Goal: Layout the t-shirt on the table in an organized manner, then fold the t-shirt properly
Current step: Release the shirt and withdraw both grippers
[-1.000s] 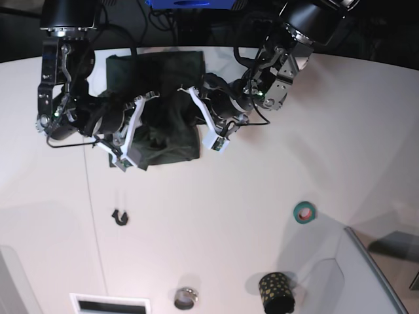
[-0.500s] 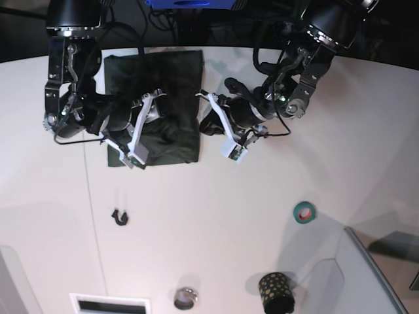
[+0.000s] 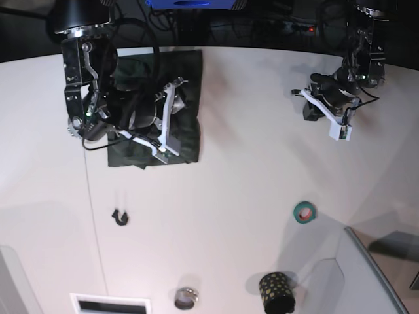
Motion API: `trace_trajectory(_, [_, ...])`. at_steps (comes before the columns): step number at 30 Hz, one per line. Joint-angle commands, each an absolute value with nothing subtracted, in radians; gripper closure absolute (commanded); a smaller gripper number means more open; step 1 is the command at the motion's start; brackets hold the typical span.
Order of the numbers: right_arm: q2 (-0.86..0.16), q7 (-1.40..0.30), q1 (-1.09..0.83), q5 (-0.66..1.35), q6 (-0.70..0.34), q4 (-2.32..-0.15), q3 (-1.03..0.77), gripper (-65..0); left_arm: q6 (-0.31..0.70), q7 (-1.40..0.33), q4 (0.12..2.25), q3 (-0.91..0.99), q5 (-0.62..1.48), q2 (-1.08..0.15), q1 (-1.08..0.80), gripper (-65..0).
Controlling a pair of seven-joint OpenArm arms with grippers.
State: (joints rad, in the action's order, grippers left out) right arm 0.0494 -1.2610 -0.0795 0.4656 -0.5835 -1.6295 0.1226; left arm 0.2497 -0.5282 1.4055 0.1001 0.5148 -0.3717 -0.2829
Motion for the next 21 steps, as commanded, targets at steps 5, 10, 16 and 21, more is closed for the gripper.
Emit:
trace_trajectory(5, [-0.008, -1.241, -0.096, 0.483, -0.535, -1.886, 0.093, -28.2, 0.260, -0.510, 1.423, 0.211, 0.526, -0.387, -0.321, 0.0])
trace_trajectory(10, [-0.022, -1.234, -0.107, 0.484, -0.407, -1.980, -0.202, 0.0, 0.260, -0.509, 1.422, 0.223, 0.522, -0.383, -0.328, 0.0])
trace_trajectory(16, [-0.119, -1.058, -0.101, 0.483, -0.403, -1.735, -0.282, -0.5, 0.260, -0.509, 1.422, 0.216, 0.524, -0.366, -0.317, 0.0])
trace_trajectory(21, [-0.148, -0.958, -0.073, 0.483, -0.403, -1.550, -0.170, -0.5, 0.260, -0.509, 1.423, 0.216, 0.521, -0.358, -0.318, 0.0])
